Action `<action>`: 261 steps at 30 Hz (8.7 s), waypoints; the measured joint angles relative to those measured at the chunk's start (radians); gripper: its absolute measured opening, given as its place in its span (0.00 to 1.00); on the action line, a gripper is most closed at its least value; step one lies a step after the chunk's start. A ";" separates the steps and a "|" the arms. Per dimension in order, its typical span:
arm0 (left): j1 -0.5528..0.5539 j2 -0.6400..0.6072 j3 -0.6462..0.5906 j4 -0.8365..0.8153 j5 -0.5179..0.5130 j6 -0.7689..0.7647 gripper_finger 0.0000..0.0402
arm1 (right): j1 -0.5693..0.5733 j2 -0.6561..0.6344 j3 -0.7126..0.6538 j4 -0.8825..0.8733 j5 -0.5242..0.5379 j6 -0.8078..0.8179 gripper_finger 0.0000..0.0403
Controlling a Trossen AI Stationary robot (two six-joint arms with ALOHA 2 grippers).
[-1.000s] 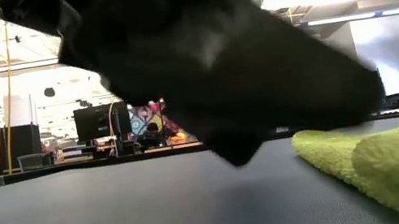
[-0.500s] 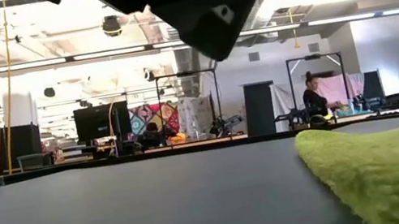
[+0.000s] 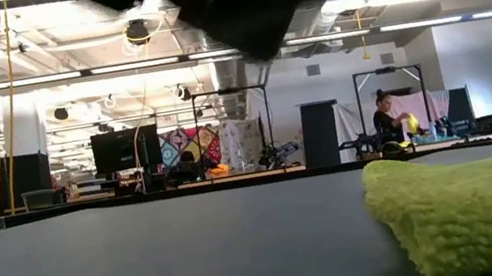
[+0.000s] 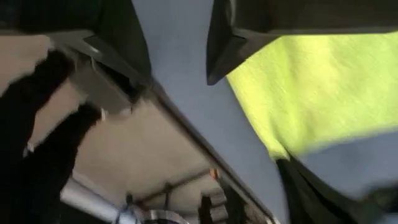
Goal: Roll towel
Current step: Roll the green towel
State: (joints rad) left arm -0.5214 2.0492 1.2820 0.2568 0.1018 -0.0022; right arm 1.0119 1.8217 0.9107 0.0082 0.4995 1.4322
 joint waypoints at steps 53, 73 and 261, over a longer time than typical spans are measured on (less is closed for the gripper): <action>0.033 0.160 0.042 -0.104 -0.100 -0.125 0.06 | 0.001 -0.001 0.000 0.031 -0.027 0.086 0.03; 0.241 0.159 0.051 -0.073 0.467 -0.629 0.00 | 0.034 -0.001 0.000 0.006 -0.020 0.457 0.03; 0.278 0.193 0.201 -0.351 0.106 -0.359 0.00 | -0.062 -0.159 0.013 -0.122 -0.001 -0.585 0.45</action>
State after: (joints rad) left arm -0.2432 2.2425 1.4834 -0.0944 0.2073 -0.3610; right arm 0.9501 1.6627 0.9238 -0.1137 0.4990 0.8468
